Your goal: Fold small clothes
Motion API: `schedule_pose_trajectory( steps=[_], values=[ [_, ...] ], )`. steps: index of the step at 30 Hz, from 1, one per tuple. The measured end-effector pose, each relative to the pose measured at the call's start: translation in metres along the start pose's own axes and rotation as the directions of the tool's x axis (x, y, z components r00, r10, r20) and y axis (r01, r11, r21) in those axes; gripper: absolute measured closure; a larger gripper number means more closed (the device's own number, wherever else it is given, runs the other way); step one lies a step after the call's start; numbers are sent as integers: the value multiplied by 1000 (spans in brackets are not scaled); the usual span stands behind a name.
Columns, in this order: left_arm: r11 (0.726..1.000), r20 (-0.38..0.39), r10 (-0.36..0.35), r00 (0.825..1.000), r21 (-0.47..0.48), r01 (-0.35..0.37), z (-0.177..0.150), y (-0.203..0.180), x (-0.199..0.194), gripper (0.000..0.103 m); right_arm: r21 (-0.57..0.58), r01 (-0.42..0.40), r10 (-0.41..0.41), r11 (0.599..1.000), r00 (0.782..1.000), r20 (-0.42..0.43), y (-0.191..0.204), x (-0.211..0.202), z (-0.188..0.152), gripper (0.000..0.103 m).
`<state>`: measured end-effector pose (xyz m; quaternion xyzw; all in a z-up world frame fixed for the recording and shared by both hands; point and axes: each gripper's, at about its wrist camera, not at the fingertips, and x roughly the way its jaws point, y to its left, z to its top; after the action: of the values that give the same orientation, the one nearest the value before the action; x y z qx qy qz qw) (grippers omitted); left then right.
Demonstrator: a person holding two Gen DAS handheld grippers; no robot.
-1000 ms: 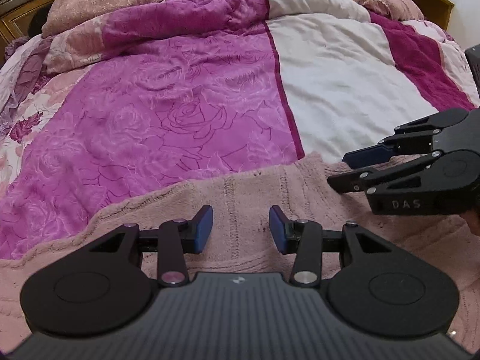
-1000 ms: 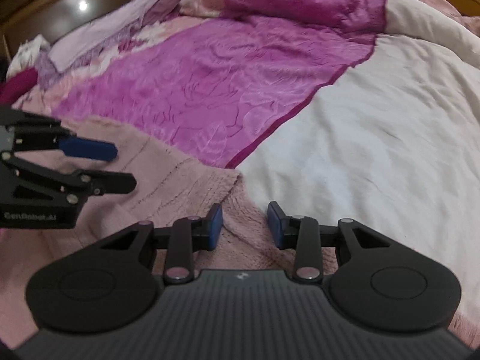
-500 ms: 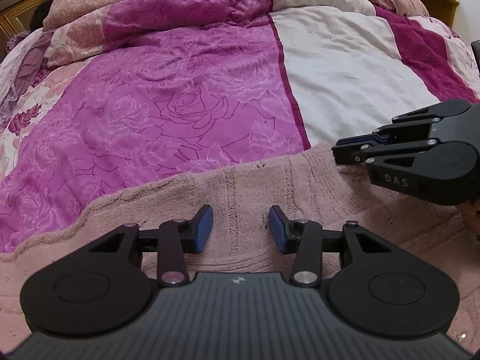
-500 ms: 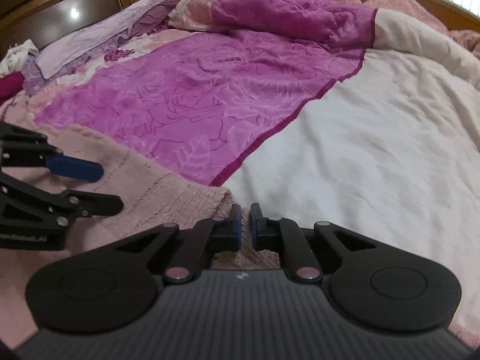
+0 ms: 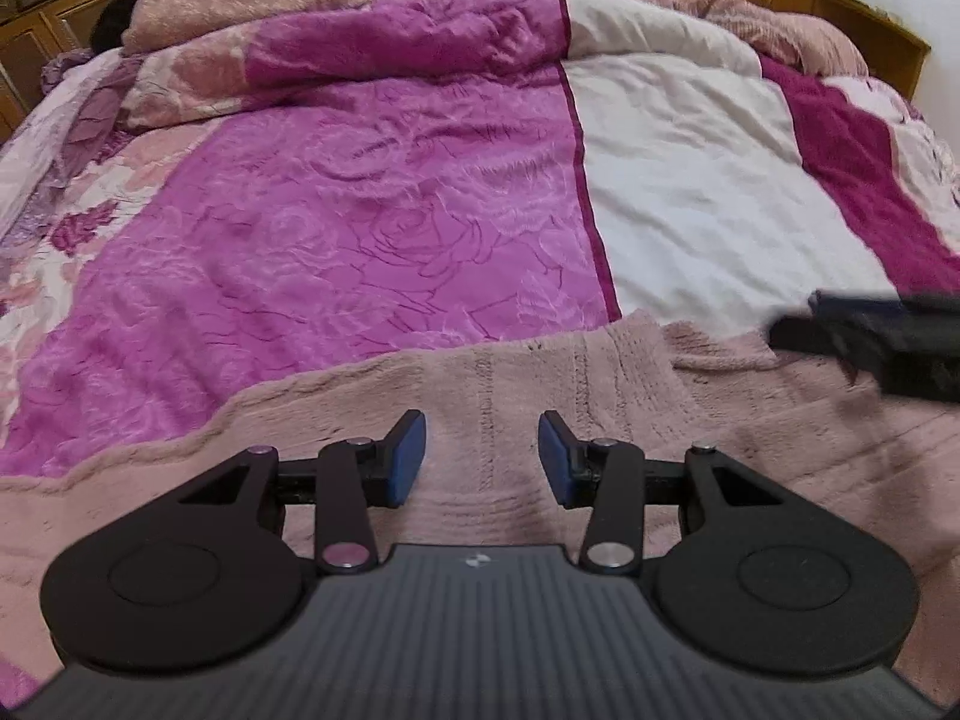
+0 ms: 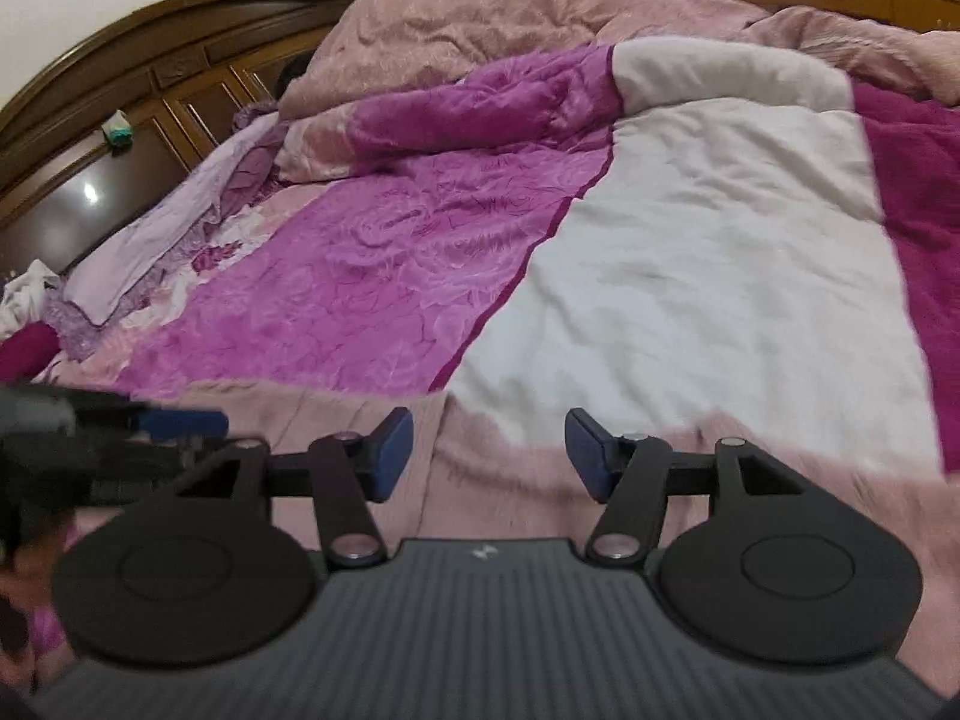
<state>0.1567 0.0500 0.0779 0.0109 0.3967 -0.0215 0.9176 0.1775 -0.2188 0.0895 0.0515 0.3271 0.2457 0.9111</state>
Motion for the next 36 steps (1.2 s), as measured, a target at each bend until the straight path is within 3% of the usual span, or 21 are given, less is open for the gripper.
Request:
schedule_pose_trajectory(
  steps=[8, 18, 23, 27, 31, 36],
  values=[
    [997, 21, 52, 998, -66, -51, -21, 26, -57, 53, 30, 55, -56, 998, 998, 1, 25, -73, -57, 44],
    [974, -10, 158, 987, -165, -158, -62, 82, -103, 53, 87, 142, -138, 986, 989, -49, 38, -116, -103, 44],
    [923, -62, 169, 984, -340, -180, -83, 130, -109, 53, 115, 183, -177, 976, 982, -62, 39, -124, -120, 44],
    [858, -71, 221, 973, -460, -228, -96, 167, -115, 53, 109, 202, -195, 973, 978, -72, 41, -126, -129, 44],
    [810, -90, 285, 954, -509, -290, -103, 191, -112, 53, 128, 207, -199, 970, 977, -75, 42, -124, -133, 44],
    [773, -141, 310, 940, -539, -335, -107, 210, -97, 52, 118, 223, -214, 968, 974, -78, 46, -123, -137, 44]
  ],
)
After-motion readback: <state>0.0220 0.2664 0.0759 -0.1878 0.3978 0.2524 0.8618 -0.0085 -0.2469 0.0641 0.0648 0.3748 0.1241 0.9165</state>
